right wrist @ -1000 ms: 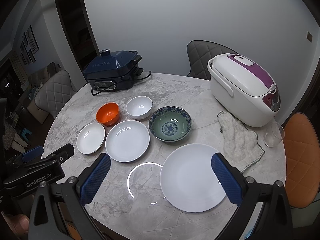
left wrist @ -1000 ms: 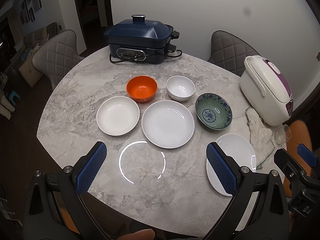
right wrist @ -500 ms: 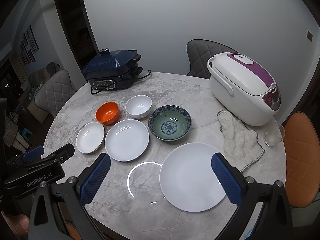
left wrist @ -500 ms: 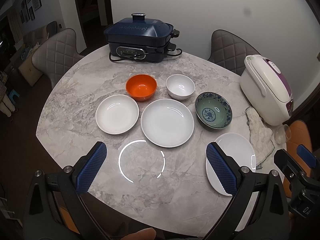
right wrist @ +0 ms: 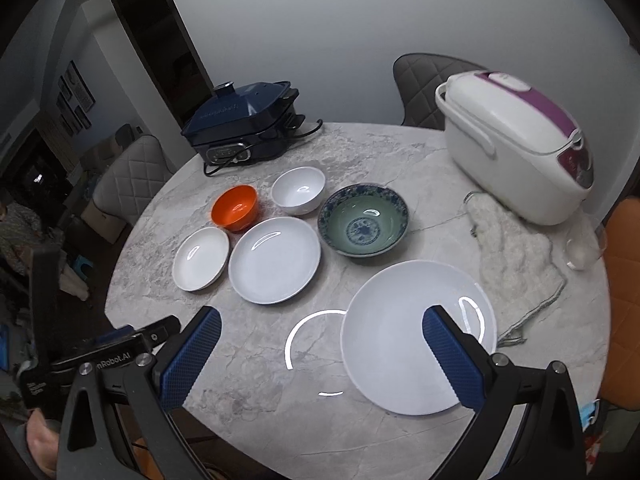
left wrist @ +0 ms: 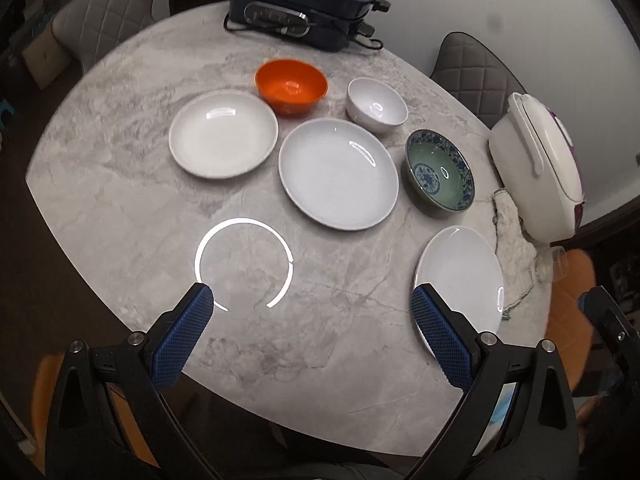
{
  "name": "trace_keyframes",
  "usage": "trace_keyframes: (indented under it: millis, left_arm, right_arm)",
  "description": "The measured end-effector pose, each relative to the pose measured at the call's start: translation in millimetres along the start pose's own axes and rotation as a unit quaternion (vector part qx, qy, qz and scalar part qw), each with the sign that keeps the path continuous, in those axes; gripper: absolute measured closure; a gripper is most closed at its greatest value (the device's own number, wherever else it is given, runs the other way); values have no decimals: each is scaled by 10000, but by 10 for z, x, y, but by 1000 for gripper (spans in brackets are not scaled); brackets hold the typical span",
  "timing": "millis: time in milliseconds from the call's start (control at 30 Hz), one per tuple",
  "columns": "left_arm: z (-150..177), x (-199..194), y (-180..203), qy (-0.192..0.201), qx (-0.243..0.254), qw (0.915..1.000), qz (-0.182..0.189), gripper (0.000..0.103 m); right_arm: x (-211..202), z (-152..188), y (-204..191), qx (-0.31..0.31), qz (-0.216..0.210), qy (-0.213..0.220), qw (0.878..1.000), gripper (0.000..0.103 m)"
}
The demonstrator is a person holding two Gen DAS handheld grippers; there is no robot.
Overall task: Organize plates and bowls
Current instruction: 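Reach both grippers to the large white plate and close on its rim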
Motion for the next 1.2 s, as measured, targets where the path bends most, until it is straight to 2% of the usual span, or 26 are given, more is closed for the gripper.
trace_keyframes:
  millis: [67,133,233,300,367,400,467,567,667,700,733,767,833,900,1033,1067,1167,1200]
  left_arm:
    - [131,111,-203,-76,-369,9991,191,3]
    - [214,266,-261,-193,-109,9993,289,3]
    - [394,556,-126,-617,212,9949,764,3]
    - [508,806,42,-1131,479,9873,1011,3]
    - [586,1084,164,-1723,565,9781,1024,3]
    - [598,1198,208,-1856,603,9745,1108,5]
    - [605,1389,379,-1987,897,9655,1422,10]
    - [618,1645,577,-2059,1297,9574,1553,13]
    - [691,1887,746,-2170,1502,9480,1780,13]
    - [712,1964,801,-2221,1532,9441,1893,16]
    - [724,2046,814,-2254,1589,9428,1873,21]
    - [737,2121,823,-2301,1627,9424,1799,23]
    - [740,2238,840,-2368,1564,9416,1812,31]
    - [731,2298,880,-2388,1547,9398,1891,34]
    - [661,2457,870,-2449,1473,9431,1701,39]
    - [624,2497,920,-2419,1426,9435,1758,40]
    - [527,2565,957,-2424,1455,9437,1719,44]
    - [498,2601,980,-2442,1447,9433,1718,48]
  right_arm:
    - [97,79,14,243,-514,-181,9982,0]
    - [187,138,157,584,-741,-214,9953,0]
    - [345,243,462,1068,-876,-207,9902,0]
    - [506,302,646,1251,-736,-406,9886,0]
    - [614,349,864,1348,-522,-457,9884,0]
    - [639,374,973,1411,-422,-421,9882,0]
    - [714,443,1189,1591,-337,-450,9857,0]
    - [827,611,1480,1753,-237,-639,9821,11]
    - [884,764,1721,1975,-510,-650,9768,16]
    - [924,804,1807,2101,-633,-650,9735,18]
    - [985,842,1876,2221,-815,-691,9692,20]
    - [1051,881,1934,2303,-982,-763,9651,27]
    - [1200,961,2017,2345,-1145,-985,9603,35]
    - [1312,1013,2069,2310,-1342,-1112,9572,42]
    - [1491,1137,2169,2319,-1494,-1391,9511,46]
    - [1504,1161,2186,2351,-1555,-1446,9485,48]
    - [1494,1192,2204,2382,-1792,-1425,9438,50]
    - [1511,1192,2206,2369,-1858,-1422,9429,51]
Point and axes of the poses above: each gripper's, at about its wrist camera, not at the fingertips, and x roughly the way its jaws point, y to its right, z to its underside, the point moved 10 cm from there along x, roughly the way its jaws point, and after that the axes turned 14 degrees about z, right-handed, at the moved point
